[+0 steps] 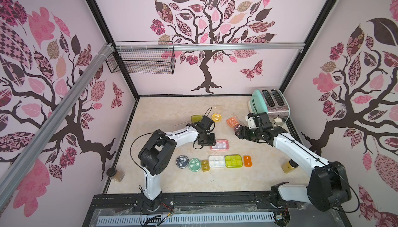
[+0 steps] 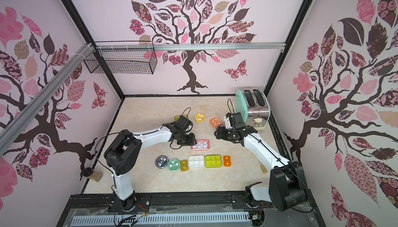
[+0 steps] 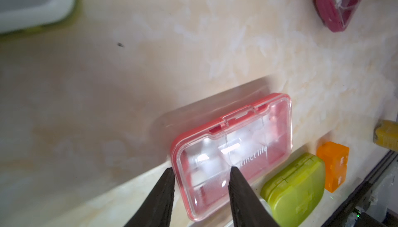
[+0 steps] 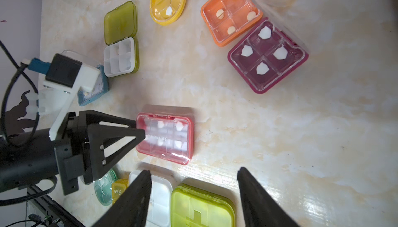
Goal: Close pillboxes
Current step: Move the pillbox to the center of the board.
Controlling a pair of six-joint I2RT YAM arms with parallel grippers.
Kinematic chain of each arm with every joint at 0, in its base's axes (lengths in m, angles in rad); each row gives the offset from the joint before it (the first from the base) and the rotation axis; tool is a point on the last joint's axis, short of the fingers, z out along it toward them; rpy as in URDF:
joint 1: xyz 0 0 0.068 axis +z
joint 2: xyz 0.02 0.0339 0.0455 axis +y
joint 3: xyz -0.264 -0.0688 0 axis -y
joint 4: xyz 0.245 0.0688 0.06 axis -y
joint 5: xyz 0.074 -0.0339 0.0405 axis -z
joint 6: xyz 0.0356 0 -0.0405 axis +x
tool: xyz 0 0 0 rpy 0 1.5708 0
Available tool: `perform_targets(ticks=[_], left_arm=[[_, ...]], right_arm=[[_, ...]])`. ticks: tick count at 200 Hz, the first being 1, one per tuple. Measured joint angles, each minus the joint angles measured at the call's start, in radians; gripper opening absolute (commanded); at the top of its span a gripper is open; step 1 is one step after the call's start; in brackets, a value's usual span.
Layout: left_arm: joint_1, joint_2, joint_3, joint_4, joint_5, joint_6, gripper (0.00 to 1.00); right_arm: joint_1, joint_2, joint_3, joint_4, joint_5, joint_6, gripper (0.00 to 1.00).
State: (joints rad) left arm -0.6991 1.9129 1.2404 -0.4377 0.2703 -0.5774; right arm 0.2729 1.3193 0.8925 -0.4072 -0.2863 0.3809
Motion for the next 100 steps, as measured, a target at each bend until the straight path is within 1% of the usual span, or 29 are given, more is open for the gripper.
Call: perform_targets(ticks=[31, 53, 100], left_arm=[[-0.069, 0.004, 0.002, 0.041, 0.018, -0.052, 0.42], [-0.107, 0.041, 0.035, 0.05, 0.028, -0.068, 0.42], [-0.127, 0.139, 0.136, 0.061, 0.047, -0.074, 0.43]], right_arm=[[-0.007, 0.0, -0.015, 0.008, -0.006, -0.002, 0.67], [-0.014, 0.0, -0.021, 0.008, -0.007, -0.003, 0.67], [-0.022, 0.0, -0.02, 0.015, -0.008, -0.003, 0.66]])
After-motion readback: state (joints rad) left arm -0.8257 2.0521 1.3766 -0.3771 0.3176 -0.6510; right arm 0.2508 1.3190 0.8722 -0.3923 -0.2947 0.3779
